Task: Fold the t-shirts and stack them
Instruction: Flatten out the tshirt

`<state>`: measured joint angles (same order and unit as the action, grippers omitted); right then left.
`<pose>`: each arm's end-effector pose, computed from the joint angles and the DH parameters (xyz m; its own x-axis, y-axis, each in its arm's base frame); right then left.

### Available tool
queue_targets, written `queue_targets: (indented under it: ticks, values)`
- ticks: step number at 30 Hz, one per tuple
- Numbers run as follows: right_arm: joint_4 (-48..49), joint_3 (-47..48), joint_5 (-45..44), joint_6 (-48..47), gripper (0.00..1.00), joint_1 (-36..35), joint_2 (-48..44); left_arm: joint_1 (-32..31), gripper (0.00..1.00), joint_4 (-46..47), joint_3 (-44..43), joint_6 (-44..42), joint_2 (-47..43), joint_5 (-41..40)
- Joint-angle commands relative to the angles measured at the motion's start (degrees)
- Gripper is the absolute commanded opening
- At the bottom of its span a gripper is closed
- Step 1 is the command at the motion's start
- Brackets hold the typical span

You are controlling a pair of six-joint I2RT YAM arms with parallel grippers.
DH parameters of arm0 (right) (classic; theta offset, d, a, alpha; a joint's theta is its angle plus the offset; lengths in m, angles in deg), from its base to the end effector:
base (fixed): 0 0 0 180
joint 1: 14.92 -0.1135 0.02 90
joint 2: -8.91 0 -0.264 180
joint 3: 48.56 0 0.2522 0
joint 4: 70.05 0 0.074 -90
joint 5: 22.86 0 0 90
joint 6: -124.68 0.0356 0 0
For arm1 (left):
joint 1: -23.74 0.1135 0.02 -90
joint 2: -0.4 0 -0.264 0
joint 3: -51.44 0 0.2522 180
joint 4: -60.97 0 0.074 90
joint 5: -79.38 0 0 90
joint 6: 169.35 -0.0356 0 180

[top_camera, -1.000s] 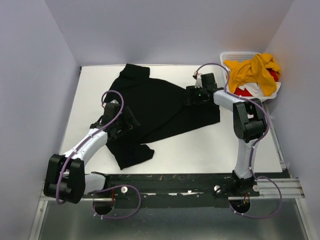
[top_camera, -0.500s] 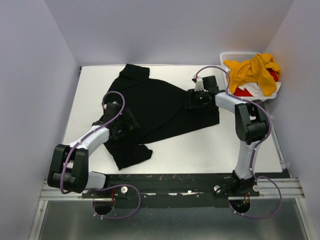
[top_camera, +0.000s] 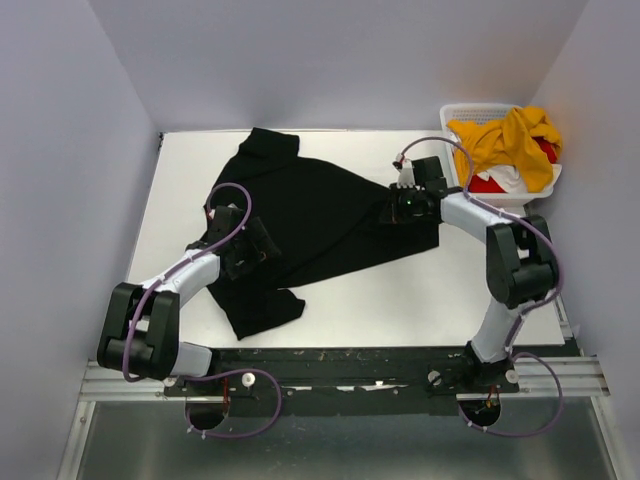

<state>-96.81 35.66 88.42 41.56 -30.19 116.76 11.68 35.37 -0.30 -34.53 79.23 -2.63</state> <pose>0.3828 0.1179 0.1811 -0.7940 -0.1011 -0.5995 -0.3762 0.8563 0.3540 0.2528 -0.0591 0.1708 -0.7556 -0.5523 -0.3520 -0.3431 0.7916 -0.5057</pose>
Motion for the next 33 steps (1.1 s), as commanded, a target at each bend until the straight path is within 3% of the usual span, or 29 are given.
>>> queue_targets:
  ticks: [1,6,10,15,21,24,27,30,33]
  values:
    - [-4.3,-7.8,-6.5,8.7,0.01,-1.6,-12.9,0.4,0.98,0.3,-1.1,0.6,0.6,3.7]
    - [-9.8,-23.8,-14.0,21.5,0.01,-4.1,-30.3,0.4,0.99,0.2,-1.2,1.0,0.9,5.1]
    - [-19.4,-34.8,-15.2,31.5,0.01,-4.3,-45.0,0.4,0.99,-0.4,-1.7,1.0,0.9,4.7]
    - [-37.0,-39.0,-26.3,47.1,0.04,-4.3,-61.6,0.3,0.99,-1.6,-2.9,1.0,1.7,5.0]
    - [-47.3,-33.9,-37.6,54.2,0.31,-4.3,-68.6,0.4,0.99,-3.2,-4.3,0.9,1.7,4.8]
    - [-48.8,-31.7,-39.9,53.7,0.58,-4.3,-68.4,0.4,0.99,-3.8,-5.0,1.0,1.4,4.7]
    - [-48.1,-30.8,-40.0,52.5,0.74,-4.3,-69.0,0.4,0.98,-5.1,-5.9,1.0,1.4,4.8]
    - [-42.0,-31.6,-39.6,48.7,0.99,-4.3,-70.5,0.4,0.98,-5.2,-6.2,0.7,1.4,5.3]
    - [-28.0,-35.1,-31.6,43.1,1.00,-4.3,-68.8,0.4,0.99,-5.3,-6.8,-0.6,1.8,6.5]
